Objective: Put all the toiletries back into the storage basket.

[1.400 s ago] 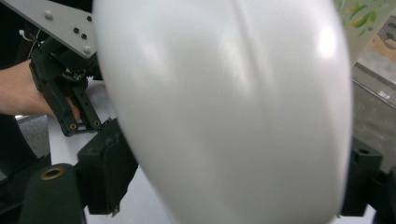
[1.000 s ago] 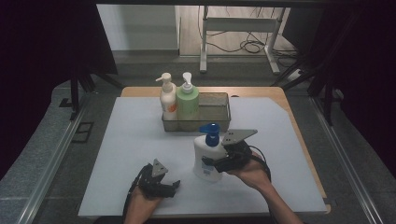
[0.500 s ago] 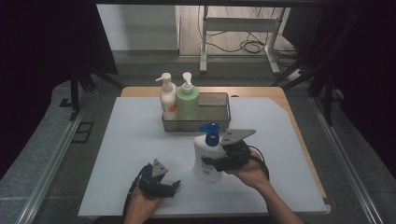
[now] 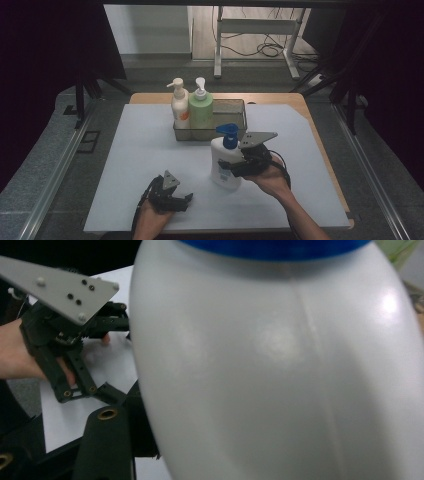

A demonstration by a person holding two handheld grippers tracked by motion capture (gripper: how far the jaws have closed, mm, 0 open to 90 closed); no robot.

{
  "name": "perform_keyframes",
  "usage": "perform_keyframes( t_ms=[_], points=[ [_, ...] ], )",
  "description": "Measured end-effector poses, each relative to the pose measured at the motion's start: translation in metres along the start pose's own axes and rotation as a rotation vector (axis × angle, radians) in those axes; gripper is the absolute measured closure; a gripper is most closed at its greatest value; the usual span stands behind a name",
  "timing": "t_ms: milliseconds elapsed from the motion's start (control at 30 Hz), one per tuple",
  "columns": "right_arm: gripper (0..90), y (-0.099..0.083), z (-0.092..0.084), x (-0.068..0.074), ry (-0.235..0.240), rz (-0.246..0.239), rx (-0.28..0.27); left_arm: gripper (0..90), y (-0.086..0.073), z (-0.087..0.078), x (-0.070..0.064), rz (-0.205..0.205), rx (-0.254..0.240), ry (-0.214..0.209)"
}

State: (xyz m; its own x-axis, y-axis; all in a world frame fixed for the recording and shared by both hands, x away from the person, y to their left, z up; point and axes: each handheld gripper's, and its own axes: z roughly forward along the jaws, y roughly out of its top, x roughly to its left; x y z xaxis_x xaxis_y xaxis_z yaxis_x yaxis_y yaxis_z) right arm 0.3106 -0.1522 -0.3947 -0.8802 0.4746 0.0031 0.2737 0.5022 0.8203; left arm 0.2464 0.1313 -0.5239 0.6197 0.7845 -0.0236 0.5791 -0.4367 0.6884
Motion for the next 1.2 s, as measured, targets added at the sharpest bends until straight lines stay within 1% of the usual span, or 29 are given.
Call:
perform_keyframes(
  t_ms=[167, 367, 667, 967, 1200],
  points=[
    [36.9, 0.006, -0.005, -0.006, -0.033, 0.009, -0.003, 11.7, 0.000, 0.000, 0.000, 0.000, 0.000, 0.000],
    [36.9, 0.011, -0.009, -0.015, -0.063, 0.035, -0.009, 11.7, 0.000, 0.000, 0.000, 0.001, 0.000, 0.000],
    [36.9, 0.025, -0.014, -0.027, -0.120, 0.047, -0.018, 11.7, 0.000, 0.000, 0.000, 0.000, 0.000, 0.000],
    [37.0, 0.040, -0.017, -0.039, -0.173, 0.071, -0.031, 11.7, 0.000, 0.000, 0.000, -0.001, -0.001, 0.000],
    [37.0, 0.049, -0.017, -0.047, -0.203, 0.078, -0.036, 11.7, 0.000, 0.000, 0.000, -0.002, -0.001, 0.000]
  ],
)
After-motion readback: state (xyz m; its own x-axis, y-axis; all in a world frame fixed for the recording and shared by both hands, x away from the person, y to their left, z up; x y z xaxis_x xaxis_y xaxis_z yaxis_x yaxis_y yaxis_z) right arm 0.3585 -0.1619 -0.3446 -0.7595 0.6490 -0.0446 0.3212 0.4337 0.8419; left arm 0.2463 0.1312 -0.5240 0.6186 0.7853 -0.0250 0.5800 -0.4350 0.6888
